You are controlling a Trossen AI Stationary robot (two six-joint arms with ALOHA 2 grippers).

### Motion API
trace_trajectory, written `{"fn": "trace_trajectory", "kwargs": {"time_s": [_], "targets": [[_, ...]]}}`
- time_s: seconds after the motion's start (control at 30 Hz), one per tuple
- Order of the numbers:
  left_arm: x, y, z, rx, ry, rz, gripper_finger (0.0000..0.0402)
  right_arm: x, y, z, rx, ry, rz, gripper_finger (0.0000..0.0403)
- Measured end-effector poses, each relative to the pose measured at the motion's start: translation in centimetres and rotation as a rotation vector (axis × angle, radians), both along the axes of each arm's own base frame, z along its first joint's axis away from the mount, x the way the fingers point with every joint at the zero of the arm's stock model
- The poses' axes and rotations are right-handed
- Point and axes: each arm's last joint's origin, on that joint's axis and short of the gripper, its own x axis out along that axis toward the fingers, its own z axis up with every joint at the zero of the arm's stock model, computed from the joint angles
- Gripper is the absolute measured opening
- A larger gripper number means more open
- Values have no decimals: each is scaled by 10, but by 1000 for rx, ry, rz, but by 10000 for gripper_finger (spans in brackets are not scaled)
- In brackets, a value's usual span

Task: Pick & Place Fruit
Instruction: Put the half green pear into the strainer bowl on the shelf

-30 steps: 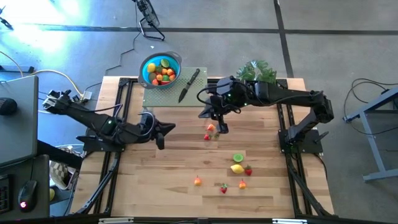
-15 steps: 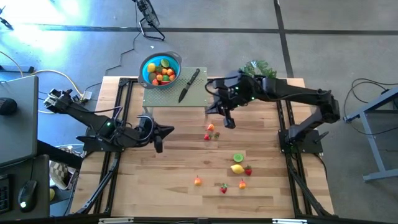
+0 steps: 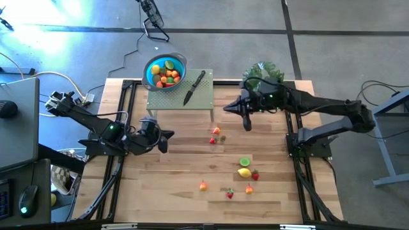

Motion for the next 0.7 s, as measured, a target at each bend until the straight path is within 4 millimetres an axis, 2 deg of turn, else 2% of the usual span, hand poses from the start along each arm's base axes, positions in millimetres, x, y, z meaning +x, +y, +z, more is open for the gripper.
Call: {"fn": "trace_trajectory", "kwargs": {"time_s": [0.13,0.33,0.57,0.7], "targets": [[-3,1,-7,-62,31,47,0,-13,-2,-12,25,-5,-63,2],[-2,0,-18,-145,89,96,0,-18,-2,-22,49,-17,-90,2],[-1,-5,-48,-340,305,204,0,-18,-3,-23,31,-12,-132,2],[0,-7,-61,-393,408,254,0,-18,-3,-23,13,-11,-133,2]]}}
